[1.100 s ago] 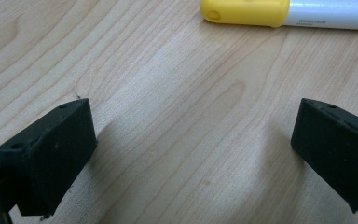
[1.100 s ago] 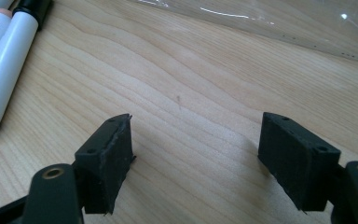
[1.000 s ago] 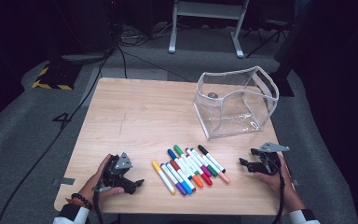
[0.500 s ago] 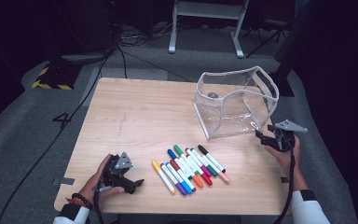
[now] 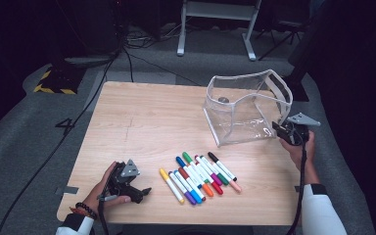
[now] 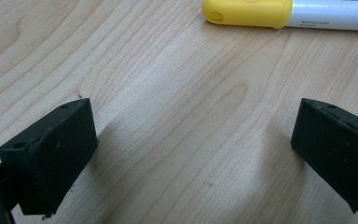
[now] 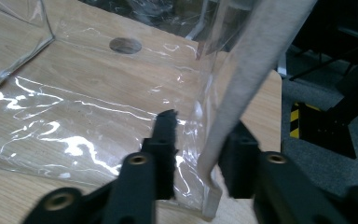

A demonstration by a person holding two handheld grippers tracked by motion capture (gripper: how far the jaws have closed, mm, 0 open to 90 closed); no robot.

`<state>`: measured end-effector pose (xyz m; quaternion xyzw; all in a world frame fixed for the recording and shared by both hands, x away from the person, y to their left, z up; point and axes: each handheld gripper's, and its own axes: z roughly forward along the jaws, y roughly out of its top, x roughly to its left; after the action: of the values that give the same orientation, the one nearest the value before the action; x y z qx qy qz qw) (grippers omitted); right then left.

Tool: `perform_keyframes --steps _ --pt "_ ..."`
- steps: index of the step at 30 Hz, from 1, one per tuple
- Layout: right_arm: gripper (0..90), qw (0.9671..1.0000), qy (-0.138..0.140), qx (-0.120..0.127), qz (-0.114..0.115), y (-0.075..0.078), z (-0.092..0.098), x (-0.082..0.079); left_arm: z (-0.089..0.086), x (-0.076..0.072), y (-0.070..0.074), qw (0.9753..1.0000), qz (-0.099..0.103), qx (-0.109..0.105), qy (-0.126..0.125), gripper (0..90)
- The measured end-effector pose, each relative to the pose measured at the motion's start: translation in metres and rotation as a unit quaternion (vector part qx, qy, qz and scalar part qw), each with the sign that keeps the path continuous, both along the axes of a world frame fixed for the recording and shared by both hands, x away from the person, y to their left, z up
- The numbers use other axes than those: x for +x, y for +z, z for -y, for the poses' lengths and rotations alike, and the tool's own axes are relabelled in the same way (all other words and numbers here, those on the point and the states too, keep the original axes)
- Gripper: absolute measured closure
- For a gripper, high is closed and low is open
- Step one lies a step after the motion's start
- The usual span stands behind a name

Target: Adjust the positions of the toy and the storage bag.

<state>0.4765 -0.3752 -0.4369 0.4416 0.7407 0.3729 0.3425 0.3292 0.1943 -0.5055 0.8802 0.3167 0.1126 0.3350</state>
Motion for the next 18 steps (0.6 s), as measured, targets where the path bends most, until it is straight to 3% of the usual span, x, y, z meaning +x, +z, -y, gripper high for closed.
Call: perform_keyframes --steps 3,8,9,11,12,14,16,18 --pt "83.3 1.0 0.0 0.002 0.001 0.001 -0.001 0.0 0.0 0.0 0.0 1.0 0.0 0.001 -0.001 0.5" --pt "86.6 0.9997 0.025 0.007 0.001 0.001 -0.012 -0.001 0.003 0.005 0.003 0.9999 -0.008 0.011 0.004 0.8" --pt "86.7 0.9994 0.033 0.007 0.002 0.0 -0.016 -0.002 0.003 0.008 0.004 0.9999 -0.005 0.01 0.01 2.6" --pt "86.8 0.9991 0.042 0.006 0.002 -0.001 -0.021 -0.003 0.002 0.01 0.005 0.9998 -0.004 0.003 0.018 16.3" --pt "86.8 0.9984 0.056 0.002 0.001 0.0 -0.033 -0.005 0.002 0.016 0.008 0.9997 -0.004 -0.002 0.022 21.0" --pt "86.9 0.9977 0.068 -0.001 0.0 0.0 -0.041 -0.007 0.002 0.019 0.01 0.9998 -0.003 -0.01 0.019 14.5" --pt "86.9 0.9968 0.08 -0.003 0.0 0.0 -0.05 -0.01 0.004 0.024 0.013 0.9997 0.0 -0.018 0.015 18.5" --pt "86.9 0.9963 0.085 -0.007 0.0 0.0 -0.055 -0.012 0.005 0.028 0.015 0.9996 0.002 -0.024 0.016 15.4"
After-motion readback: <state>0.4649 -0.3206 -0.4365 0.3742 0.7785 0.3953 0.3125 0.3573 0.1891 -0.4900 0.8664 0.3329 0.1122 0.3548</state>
